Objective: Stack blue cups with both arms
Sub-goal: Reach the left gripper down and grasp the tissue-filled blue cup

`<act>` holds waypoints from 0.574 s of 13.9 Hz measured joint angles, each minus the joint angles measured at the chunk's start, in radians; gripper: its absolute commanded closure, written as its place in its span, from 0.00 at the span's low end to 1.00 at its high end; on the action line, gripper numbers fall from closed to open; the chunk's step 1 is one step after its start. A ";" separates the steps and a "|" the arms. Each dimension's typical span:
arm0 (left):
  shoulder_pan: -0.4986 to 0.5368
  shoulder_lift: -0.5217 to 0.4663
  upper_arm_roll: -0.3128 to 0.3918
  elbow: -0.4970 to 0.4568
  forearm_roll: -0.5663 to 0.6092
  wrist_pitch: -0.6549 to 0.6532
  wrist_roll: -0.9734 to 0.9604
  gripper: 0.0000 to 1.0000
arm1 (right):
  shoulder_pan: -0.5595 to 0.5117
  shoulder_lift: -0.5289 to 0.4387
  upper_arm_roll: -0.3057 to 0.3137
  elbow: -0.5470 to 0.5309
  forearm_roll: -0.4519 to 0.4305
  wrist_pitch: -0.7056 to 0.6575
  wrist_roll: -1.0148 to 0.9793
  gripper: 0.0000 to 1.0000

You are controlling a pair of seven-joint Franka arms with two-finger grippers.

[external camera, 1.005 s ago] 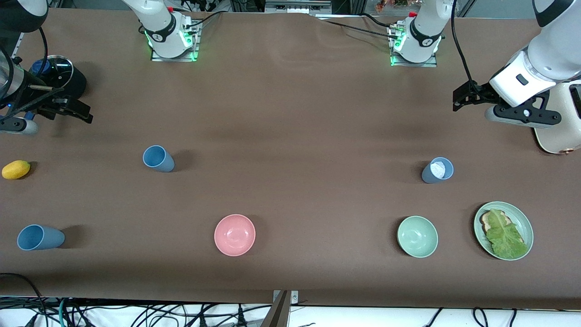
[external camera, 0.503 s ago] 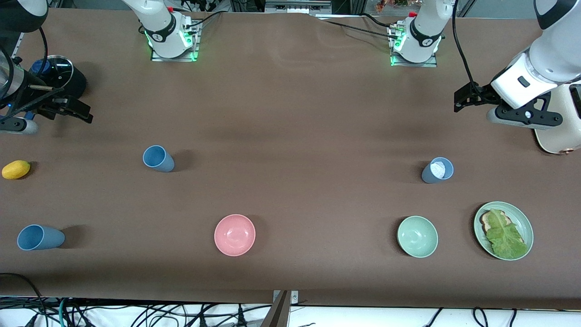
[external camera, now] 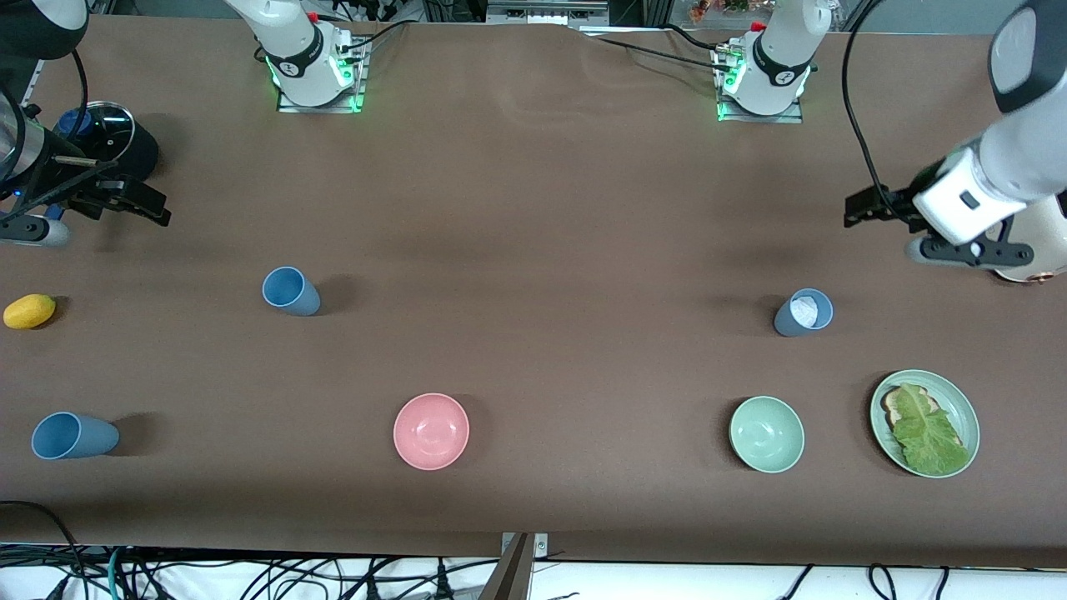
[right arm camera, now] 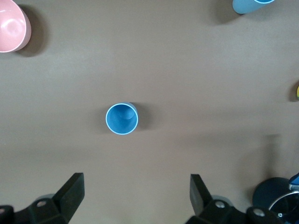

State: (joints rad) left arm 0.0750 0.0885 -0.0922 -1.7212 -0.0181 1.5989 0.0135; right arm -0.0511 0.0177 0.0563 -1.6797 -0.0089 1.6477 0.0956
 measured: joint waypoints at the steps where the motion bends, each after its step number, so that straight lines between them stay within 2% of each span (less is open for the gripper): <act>1: 0.019 0.029 0.001 -0.001 0.005 0.020 0.007 0.00 | 0.000 0.000 0.000 0.000 0.000 0.000 0.000 0.00; 8: 0.059 0.229 0.001 -0.066 0.028 0.283 0.034 0.00 | 0.000 0.000 0.000 0.000 0.000 -0.002 0.000 0.00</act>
State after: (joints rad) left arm 0.1338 0.3177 -0.0916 -1.7870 0.0103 1.8822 0.0476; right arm -0.0511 0.0180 0.0563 -1.6797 -0.0089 1.6461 0.0956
